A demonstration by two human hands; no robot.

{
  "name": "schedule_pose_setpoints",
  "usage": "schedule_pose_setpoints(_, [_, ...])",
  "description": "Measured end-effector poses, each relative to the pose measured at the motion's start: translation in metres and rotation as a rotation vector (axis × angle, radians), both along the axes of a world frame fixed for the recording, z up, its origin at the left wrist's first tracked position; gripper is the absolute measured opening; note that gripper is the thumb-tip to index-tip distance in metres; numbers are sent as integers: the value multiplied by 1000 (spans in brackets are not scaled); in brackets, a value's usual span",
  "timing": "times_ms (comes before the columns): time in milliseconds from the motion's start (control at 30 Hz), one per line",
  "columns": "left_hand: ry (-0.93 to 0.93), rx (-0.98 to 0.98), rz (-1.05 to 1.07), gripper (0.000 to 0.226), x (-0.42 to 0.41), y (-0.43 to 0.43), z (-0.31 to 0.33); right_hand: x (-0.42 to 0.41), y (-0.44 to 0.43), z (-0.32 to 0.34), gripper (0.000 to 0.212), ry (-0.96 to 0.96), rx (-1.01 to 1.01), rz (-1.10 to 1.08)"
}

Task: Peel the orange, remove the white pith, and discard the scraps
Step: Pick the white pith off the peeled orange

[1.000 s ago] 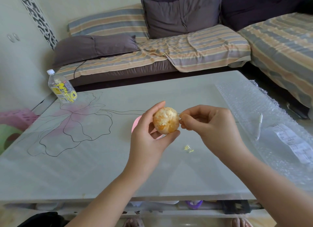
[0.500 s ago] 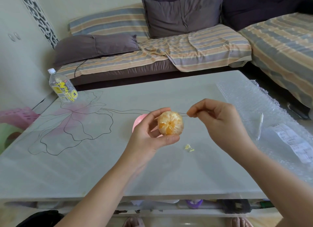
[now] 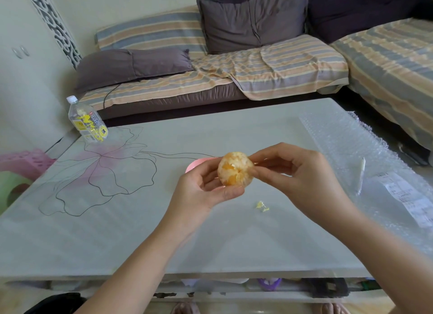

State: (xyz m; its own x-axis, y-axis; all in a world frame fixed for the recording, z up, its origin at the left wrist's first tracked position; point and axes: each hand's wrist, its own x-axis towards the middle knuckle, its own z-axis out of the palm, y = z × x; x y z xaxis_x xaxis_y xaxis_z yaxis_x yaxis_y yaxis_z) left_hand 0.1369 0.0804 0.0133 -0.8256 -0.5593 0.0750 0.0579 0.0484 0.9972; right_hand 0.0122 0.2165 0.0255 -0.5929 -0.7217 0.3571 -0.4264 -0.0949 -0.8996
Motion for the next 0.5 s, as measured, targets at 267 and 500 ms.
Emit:
schedule_pose_setpoints(267, [62,271,-84,41,-3,2,-1,1,3,1,19,85,2,-27])
schedule_pose_setpoints(500, [-7,115,-58,58,-1,3,-2,2,3,1,21,300,-64,-64])
